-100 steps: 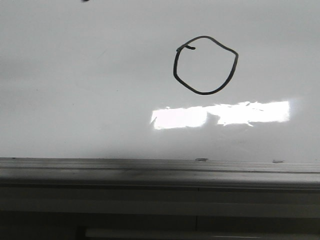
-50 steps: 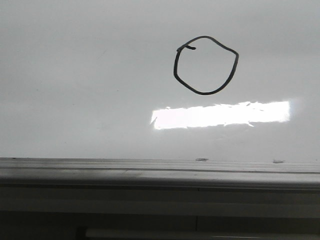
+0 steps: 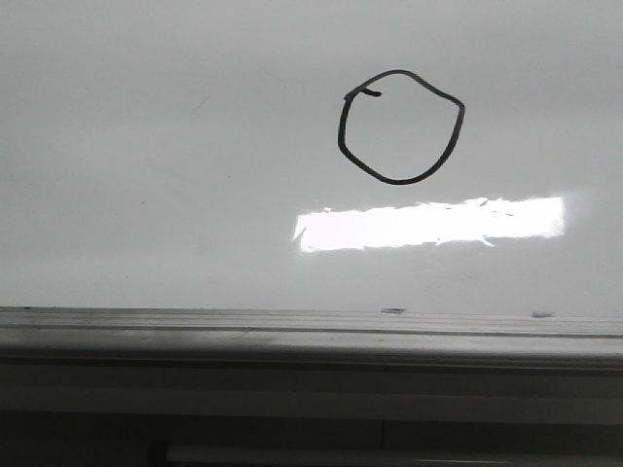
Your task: Write number 0 on whiteboard
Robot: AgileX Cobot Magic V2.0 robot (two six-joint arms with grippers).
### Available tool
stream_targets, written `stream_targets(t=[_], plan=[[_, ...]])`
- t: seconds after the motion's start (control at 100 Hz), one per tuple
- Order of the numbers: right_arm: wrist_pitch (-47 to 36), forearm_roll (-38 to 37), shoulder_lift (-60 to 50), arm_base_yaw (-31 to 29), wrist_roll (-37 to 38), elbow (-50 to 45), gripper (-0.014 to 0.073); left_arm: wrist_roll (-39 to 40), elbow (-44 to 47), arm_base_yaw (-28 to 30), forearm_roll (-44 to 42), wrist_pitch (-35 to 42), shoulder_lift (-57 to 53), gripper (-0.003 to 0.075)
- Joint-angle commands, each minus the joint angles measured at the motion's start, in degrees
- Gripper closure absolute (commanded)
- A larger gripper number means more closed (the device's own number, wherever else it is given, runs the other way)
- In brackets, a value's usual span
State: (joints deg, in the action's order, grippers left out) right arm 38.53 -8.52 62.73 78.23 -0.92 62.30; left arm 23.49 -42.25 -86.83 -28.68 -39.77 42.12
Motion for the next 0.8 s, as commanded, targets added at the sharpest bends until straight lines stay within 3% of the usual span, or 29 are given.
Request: stream_targets(t=[0.0,0.5,0.57,0.72,0.79], plan=[[-5.23,-0.22,-0.64,0.02,-0.54,1.67,0.0641,1.11,-1.93,-0.24,-0.64,1.26,0.11,0.0739],[-9.37,0.26,-0.64,0.02,-0.54,1.67,0.0629,1.11,-1.93,-0.24,-0.13,0.41,0.11,0.074],[-9.75,-0.4,-0.64,0.02,-0.54,1.67,0.0553,1.11,-1.93,-0.24,-0.13,0.41,0.11,0.074],[-10.43,-2.39,-0.64,0.02,-0.54,1.67,0.0239,1.11,-1.93,-0.24,-1.0,0.41,0.11,0.074],[-10.76,-3.77,-0.64,0.02,-0.54,1.75,0.0158,1.11,-1.93,-0.24,-1.02,0.41,0.11,0.074]])
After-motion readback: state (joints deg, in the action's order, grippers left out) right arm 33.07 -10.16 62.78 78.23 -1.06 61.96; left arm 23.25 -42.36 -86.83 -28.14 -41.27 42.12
